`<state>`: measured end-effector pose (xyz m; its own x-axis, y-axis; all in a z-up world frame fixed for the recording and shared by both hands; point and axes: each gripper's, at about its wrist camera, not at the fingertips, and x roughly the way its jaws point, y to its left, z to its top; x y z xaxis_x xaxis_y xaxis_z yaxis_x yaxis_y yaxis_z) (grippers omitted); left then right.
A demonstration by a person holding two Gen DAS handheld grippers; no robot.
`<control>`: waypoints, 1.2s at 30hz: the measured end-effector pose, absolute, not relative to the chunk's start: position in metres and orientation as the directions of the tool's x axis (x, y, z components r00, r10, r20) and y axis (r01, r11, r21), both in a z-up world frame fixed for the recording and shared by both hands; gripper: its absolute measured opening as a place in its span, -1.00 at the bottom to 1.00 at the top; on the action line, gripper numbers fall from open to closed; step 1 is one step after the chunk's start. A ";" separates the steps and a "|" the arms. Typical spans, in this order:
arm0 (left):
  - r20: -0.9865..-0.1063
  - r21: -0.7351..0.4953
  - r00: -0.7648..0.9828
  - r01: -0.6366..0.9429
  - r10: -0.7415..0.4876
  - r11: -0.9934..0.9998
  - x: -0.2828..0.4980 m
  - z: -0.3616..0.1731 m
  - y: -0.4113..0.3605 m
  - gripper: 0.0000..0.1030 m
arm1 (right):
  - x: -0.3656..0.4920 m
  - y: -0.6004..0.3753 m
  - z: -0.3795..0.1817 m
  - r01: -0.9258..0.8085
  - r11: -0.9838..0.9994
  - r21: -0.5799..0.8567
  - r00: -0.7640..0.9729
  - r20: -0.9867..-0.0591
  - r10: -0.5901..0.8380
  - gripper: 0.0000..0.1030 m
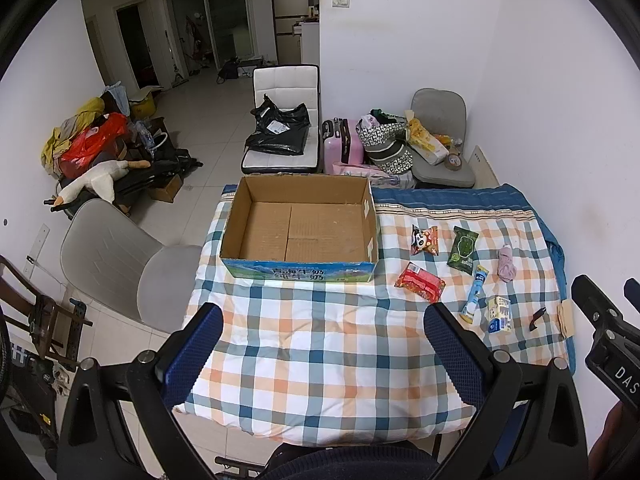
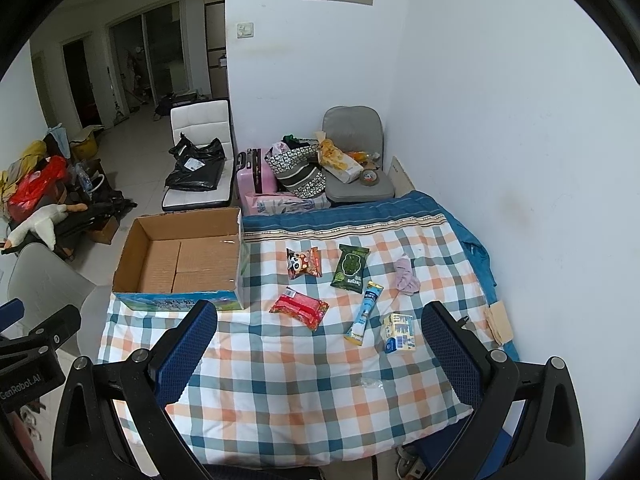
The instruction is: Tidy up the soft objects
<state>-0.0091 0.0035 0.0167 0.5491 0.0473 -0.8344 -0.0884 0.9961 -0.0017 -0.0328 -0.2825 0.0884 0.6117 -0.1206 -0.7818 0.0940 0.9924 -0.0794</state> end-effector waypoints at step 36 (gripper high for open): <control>-0.917 -0.066 0.390 0.051 -0.081 0.997 0.135 -0.092 -0.074 1.00 | 0.096 -0.393 -0.030 0.251 0.966 0.058 0.410 -0.910 -0.052 1.00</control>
<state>0.1346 -0.0743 -0.0920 0.3899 -0.0805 -0.9173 0.0513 0.9965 -0.0657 0.0959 -0.3931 -0.0297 0.4103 -0.0522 -0.9105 0.2510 0.9663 0.0577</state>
